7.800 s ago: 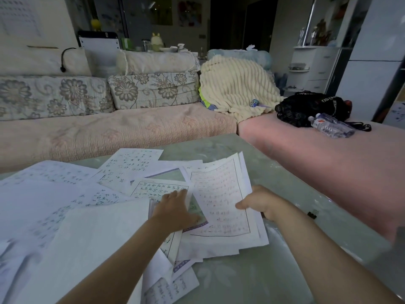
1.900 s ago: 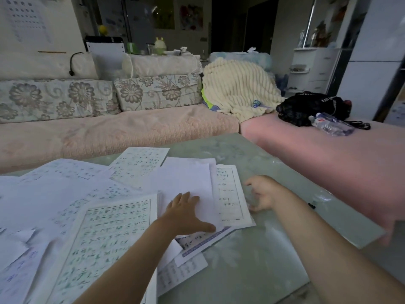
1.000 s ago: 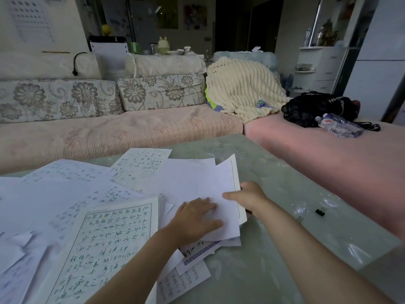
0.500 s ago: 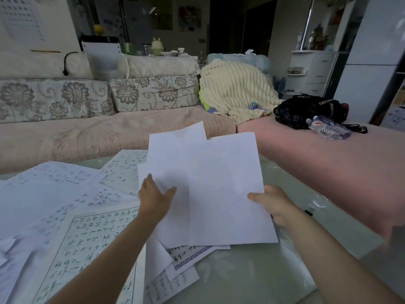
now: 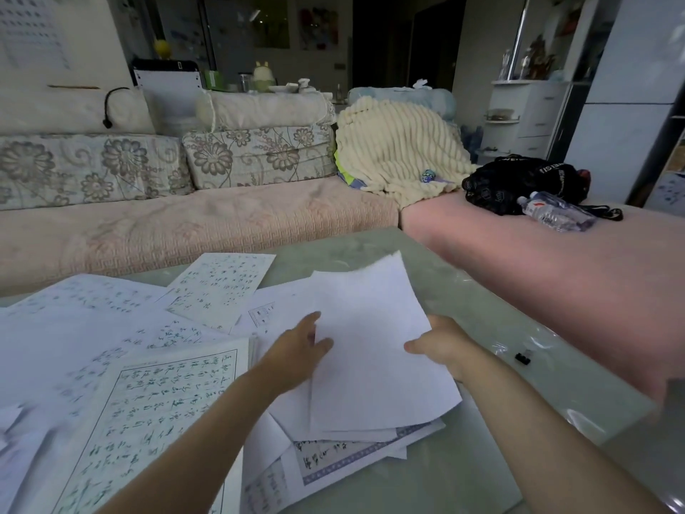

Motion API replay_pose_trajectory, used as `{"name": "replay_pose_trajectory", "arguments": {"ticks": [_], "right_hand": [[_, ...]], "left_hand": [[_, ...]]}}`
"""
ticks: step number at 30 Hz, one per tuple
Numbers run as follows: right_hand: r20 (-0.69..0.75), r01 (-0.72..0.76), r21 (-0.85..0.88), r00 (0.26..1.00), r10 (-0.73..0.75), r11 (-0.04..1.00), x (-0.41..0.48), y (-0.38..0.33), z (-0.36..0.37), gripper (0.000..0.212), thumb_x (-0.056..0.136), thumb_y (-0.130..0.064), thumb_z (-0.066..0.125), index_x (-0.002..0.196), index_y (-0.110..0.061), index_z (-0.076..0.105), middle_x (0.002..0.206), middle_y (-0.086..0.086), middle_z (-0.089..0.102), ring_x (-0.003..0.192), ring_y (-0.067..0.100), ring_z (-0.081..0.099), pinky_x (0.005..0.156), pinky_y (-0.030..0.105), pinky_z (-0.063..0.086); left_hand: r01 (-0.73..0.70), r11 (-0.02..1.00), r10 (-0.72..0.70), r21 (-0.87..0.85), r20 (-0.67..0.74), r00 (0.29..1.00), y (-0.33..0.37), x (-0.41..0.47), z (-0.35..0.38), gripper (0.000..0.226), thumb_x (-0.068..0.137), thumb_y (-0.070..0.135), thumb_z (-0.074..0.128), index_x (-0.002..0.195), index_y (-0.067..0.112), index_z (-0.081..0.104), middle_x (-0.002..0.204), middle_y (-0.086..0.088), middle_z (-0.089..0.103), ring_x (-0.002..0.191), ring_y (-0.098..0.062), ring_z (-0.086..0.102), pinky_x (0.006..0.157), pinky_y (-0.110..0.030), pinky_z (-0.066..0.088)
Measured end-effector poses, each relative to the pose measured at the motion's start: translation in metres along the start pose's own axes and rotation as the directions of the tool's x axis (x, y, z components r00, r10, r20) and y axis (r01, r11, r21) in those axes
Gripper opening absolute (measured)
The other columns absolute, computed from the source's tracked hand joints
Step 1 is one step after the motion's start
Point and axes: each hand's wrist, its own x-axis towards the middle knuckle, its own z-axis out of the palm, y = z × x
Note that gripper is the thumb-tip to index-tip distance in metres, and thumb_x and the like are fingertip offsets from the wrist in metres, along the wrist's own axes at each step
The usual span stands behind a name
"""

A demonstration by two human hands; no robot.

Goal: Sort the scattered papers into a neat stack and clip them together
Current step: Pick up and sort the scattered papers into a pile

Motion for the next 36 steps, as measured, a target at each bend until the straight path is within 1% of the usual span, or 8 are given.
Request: {"name": "replay_pose_trajectory", "arguments": {"ticks": [4, 7, 9, 12, 14, 19, 26, 36], "right_hand": [[-0.033, 0.054, 0.15, 0.998, -0.049, 0.987, -0.007, -0.001, -0.016, 0.024, 0.085, 0.003, 0.071, 0.106, -0.009, 0.068, 0.098, 0.005, 0.072, 0.085, 0.024, 0.069, 0.07, 0.032, 0.054], [-0.007, 0.074, 0.273, 0.997, -0.075, 0.959, -0.01, 0.003, -0.028, 0.025, 0.088, -0.001, 0.07, 0.11, -0.012, 0.069, 0.106, 0.005, 0.074, 0.092, 0.025, 0.071, 0.069, 0.032, 0.055], [0.014, 0.072, 0.322, 0.997, -0.081, 0.944, -0.01, 0.007, -0.031, 0.025, 0.089, -0.003, 0.069, 0.112, -0.012, 0.069, 0.107, 0.005, 0.074, 0.094, 0.025, 0.072, 0.068, 0.032, 0.056], [0.088, 0.033, 0.316, 0.994, -0.064, 0.948, -0.007, 0.012, -0.03, 0.027, 0.087, -0.006, 0.072, 0.114, -0.01, 0.069, 0.106, 0.007, 0.076, 0.096, 0.026, 0.072, 0.079, 0.037, 0.058], [0.13, 0.031, 0.211, 0.99, -0.059, 0.977, -0.005, 0.013, -0.027, 0.027, 0.085, -0.008, 0.076, 0.111, -0.013, 0.071, 0.105, 0.004, 0.077, 0.095, 0.025, 0.073, 0.085, 0.039, 0.057], [0.058, 0.067, 0.147, 0.995, -0.076, 0.987, -0.006, 0.009, -0.019, 0.029, 0.083, -0.002, 0.075, 0.11, -0.011, 0.069, 0.101, 0.006, 0.076, 0.089, 0.026, 0.073, 0.076, 0.034, 0.057], [-0.011, 0.183, 0.264, 0.982, -0.187, 0.947, -0.01, -0.002, -0.021, 0.026, 0.086, -0.01, 0.075, 0.11, -0.018, 0.07, 0.103, -0.001, 0.077, 0.092, 0.02, 0.074, 0.085, 0.041, 0.059], [-0.188, 0.368, 0.178, 0.923, -0.336, 0.912, -0.029, -0.041, -0.005, 0.026, 0.086, -0.015, 0.073, 0.11, -0.023, 0.068, 0.101, -0.01, 0.074, 0.093, 0.009, 0.07, 0.081, 0.028, 0.055]], "left_hand": [[0.036, 0.999, -0.028, 0.02, -0.293, 0.956, -0.008, 0.006, -0.016, 0.07, 0.093, 0.032, 0.061, 0.151, 0.014, 0.026, 0.152, -0.008, 0.036, 0.14, -0.028, 0.031, 0.114, -0.039, 0.025], [0.107, 0.958, -0.204, -0.264, -0.371, 0.906, -0.01, 0.016, -0.034, 0.072, 0.088, 0.039, 0.067, 0.144, 0.01, 0.034, 0.138, -0.007, 0.049, 0.129, -0.032, 0.045, 0.108, -0.044, 0.036], [0.101, 0.864, -0.273, -0.493, -0.29, 0.917, -0.006, 0.017, -0.043, 0.052, 0.089, 0.041, 0.066, 0.128, 0.01, 0.053, 0.122, -0.004, 0.062, 0.108, -0.027, 0.062, 0.093, -0.04, 0.05], [0.059, 0.883, -0.197, -0.465, -0.253, 0.947, -0.001, 0.012, -0.047, 0.025, 0.087, 0.033, 0.07, 0.094, 0.009, 0.071, 0.094, -0.008, 0.075, 0.082, -0.024, 0.071, 0.079, -0.041, 0.059], [0.049, 0.875, -0.155, -0.481, -0.185, 0.97, 0.002, 0.008, -0.046, 0.016, 0.085, 0.021, 0.073, 0.097, 0.011, 0.072, 0.093, -0.008, 0.076, 0.082, -0.025, 0.072, 0.077, -0.04, 0.06], [0.118, 0.865, -0.024, -0.488, 0.195, 0.981, 0.001, 0.0, -0.039, 0.046, 0.074, -0.004, 0.065, 0.114, 0.019, 0.062, 0.104, -0.011, 0.072, 0.092, -0.028, 0.071, 0.08, -0.043, 0.059], [0.057, 0.826, -0.133, -0.56, -0.096, 0.986, 0.015, -0.003, -0.037, 0.038, 0.088, 0.042, 0.067, 0.118, 0.023, 0.053, 0.106, 0.01, 0.062, 0.094, -0.008, 0.057, 0.08, -0.029, 0.044], [-0.296, 0.641, -0.026, -0.708, -0.405, 0.914, 0.046, -0.027, -0.052, 0.034, 0.085, 0.008, 0.072, 0.116, 0.019, 0.063, 0.103, 0.006, 0.074, 0.092, -0.01, 0.071, 0.073, -0.022, 0.056]]}}
